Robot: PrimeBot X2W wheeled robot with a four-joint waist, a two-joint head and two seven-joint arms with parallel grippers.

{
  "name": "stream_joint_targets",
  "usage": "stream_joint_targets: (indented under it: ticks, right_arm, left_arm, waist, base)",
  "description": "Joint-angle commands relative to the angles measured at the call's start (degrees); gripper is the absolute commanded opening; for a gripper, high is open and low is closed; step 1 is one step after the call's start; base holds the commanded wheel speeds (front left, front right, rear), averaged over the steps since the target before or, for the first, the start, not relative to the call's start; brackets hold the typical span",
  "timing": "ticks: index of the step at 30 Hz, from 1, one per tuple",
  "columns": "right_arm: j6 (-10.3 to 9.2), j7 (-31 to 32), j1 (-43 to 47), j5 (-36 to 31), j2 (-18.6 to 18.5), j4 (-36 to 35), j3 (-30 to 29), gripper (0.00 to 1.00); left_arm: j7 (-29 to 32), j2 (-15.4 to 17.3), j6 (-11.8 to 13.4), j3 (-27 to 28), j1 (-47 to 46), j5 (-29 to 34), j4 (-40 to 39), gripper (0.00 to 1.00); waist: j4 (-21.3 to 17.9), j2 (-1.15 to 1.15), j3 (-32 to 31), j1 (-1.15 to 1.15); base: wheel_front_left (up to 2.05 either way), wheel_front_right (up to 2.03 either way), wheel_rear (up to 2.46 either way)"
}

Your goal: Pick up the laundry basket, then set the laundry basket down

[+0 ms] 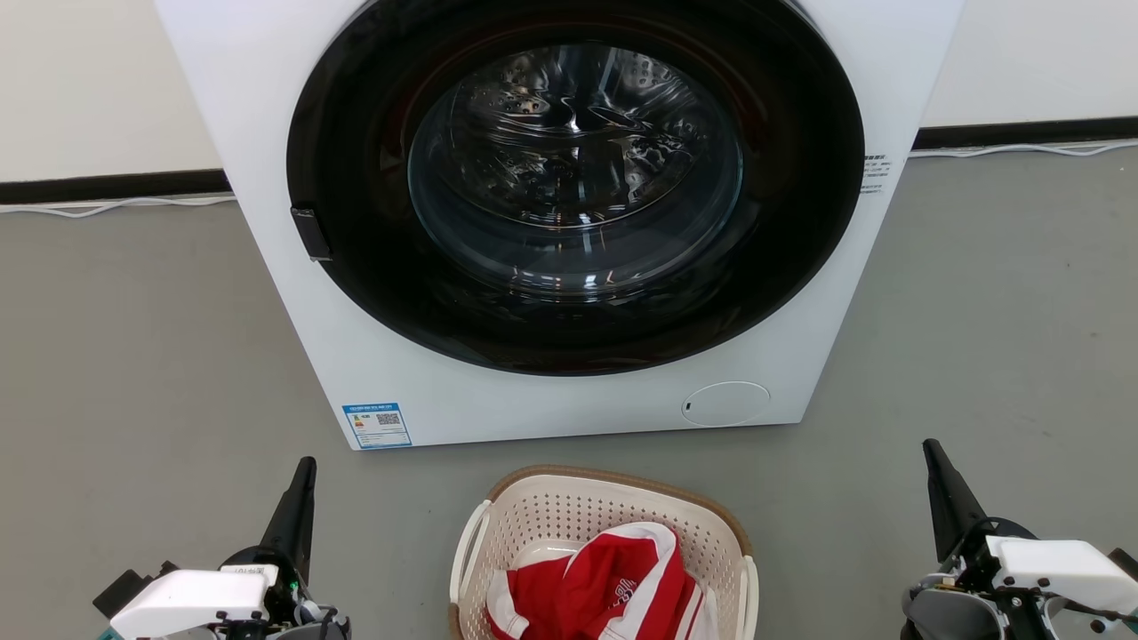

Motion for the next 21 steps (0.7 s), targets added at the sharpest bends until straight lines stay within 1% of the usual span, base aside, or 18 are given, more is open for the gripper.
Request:
stream_joint_targets:
  ticks: [1,21]
  right_arm:
    - [0.42,0.4,-2.4,-0.1,-0.3,-1.6,1.1,0.0]
    - [0.42,0.4,-2.4,-0.1,-0.3,-1.6,1.1,0.0]
  left_arm:
    - [0.3,0.6,-0.4,1.7,-3.2,0.1,-1.3,0.0]
    - [0.3,0.6,-0.4,1.7,-3.2,0.1,-1.3,0.0]
  waist:
    - [0.0,0.0,0.0,0.0]
    - [0.0,0.0,0.0,0.0]
  base:
    - [0.0,0.0,0.0]
    - [0.0,0.0,0.0]
